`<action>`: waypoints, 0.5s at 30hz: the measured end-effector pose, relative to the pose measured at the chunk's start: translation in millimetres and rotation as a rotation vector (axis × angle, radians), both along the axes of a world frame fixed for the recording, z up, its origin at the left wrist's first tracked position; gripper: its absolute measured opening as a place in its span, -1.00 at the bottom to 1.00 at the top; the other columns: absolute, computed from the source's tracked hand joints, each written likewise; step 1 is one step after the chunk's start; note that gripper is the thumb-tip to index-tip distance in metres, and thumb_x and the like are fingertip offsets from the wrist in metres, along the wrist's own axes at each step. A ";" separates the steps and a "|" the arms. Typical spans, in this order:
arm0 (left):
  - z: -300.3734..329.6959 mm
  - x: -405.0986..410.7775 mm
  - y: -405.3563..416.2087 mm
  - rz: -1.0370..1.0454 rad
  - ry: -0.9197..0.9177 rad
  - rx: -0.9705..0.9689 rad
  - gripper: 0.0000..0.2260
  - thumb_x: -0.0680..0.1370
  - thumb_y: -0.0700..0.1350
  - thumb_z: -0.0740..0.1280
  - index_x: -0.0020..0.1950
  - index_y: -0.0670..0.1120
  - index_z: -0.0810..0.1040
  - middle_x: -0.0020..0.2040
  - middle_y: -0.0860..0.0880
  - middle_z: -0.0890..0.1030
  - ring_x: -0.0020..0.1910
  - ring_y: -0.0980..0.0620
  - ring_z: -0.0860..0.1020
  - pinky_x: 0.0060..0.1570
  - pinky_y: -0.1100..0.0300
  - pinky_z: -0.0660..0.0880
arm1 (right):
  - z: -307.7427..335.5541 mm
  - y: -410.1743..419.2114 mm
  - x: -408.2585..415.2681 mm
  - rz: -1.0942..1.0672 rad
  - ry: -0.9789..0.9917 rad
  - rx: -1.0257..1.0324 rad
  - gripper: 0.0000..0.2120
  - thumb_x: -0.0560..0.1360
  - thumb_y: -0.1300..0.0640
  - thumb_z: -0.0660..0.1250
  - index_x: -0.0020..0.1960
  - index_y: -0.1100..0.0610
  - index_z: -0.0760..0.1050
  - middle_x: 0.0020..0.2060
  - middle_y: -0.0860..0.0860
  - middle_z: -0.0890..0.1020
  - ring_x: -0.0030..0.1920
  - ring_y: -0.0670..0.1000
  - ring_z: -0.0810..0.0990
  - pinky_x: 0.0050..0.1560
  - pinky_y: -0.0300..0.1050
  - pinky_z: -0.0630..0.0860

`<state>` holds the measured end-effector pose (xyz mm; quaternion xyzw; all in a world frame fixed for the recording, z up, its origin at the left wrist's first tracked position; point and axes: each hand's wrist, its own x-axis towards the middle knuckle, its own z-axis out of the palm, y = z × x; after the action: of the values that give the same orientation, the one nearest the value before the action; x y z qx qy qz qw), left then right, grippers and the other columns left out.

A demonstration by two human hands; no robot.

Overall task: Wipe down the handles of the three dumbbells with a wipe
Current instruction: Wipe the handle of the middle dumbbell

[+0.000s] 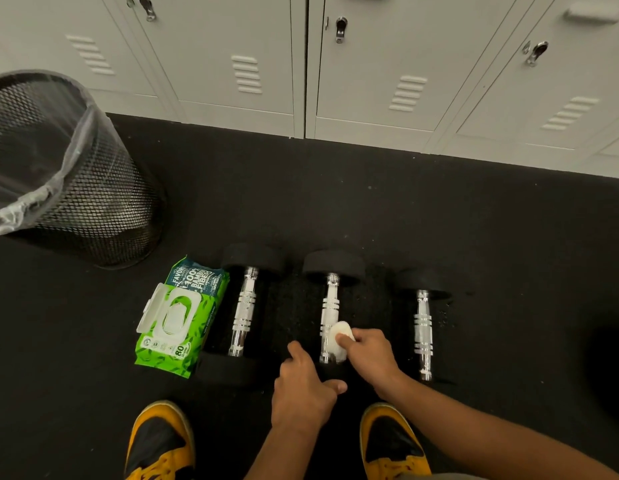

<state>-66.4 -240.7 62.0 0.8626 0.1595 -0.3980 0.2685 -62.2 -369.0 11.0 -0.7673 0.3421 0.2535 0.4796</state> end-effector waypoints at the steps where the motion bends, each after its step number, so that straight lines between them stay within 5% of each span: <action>1: 0.5 0.0 -0.3 -0.002 -0.001 0.005 -0.21 0.37 0.08 0.56 0.40 -0.04 0.15 0.34 -0.14 0.43 0.33 -0.16 0.45 0.23 0.01 0.45 | 2.1 -1.0 0.4 -0.028 -0.050 -0.047 -0.83 0.57 0.06 0.34 0.04 0.09 0.68 -0.20 -0.04 0.68 -0.19 -0.14 0.60 -0.28 -0.32 0.40; 4: 1.2 -0.8 -0.7 0.000 0.006 0.007 -0.22 0.36 0.09 0.56 0.39 -0.03 0.16 0.34 -0.14 0.43 0.33 -0.16 0.45 0.24 0.00 0.45 | 11.4 -5.2 6.3 -0.011 -0.244 -0.149 -0.81 0.57 0.11 0.33 0.14 0.05 0.64 -0.22 -0.09 0.64 -0.20 -0.17 0.58 -0.26 -0.41 0.38; 7: 2.4 -0.8 -0.6 0.008 0.010 0.000 -0.21 0.36 0.09 0.56 0.39 -0.02 0.15 0.35 -0.14 0.43 0.33 -0.14 0.46 0.24 0.01 0.46 | 13.0 -9.2 17.4 0.275 -0.497 -0.253 -0.71 0.56 0.16 0.32 0.28 0.07 0.55 -0.02 -0.05 0.67 -0.09 -0.27 0.55 -0.08 -0.52 0.39; 10: 2.7 -1.7 -0.6 0.020 0.011 -0.003 -0.19 0.35 0.09 0.57 0.39 -0.02 0.14 0.36 -0.13 0.42 0.33 -0.14 0.46 0.23 0.00 0.46 | 8.5 -13.2 35.0 0.733 -0.714 -0.480 -0.54 0.50 0.20 0.38 0.39 0.11 0.45 0.25 0.02 0.58 0.21 -0.04 0.51 0.18 -0.14 0.53; 15: 2.3 -1.7 -2.1 0.022 0.015 0.008 -0.18 0.35 0.09 0.56 0.41 -0.03 0.13 0.37 -0.12 0.42 0.34 -0.14 0.45 0.23 0.01 0.45 | -0.1 -5.0 68.1 1.426 -0.742 -0.789 -0.46 0.31 0.13 0.56 0.26 0.13 0.52 0.13 0.05 0.62 0.13 0.09 0.55 0.00 -0.01 0.55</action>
<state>-68.1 -242.8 64.3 0.8589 0.1723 -0.4008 0.2683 5.8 -374.0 10.8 -0.9392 -0.3311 0.0907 -0.0110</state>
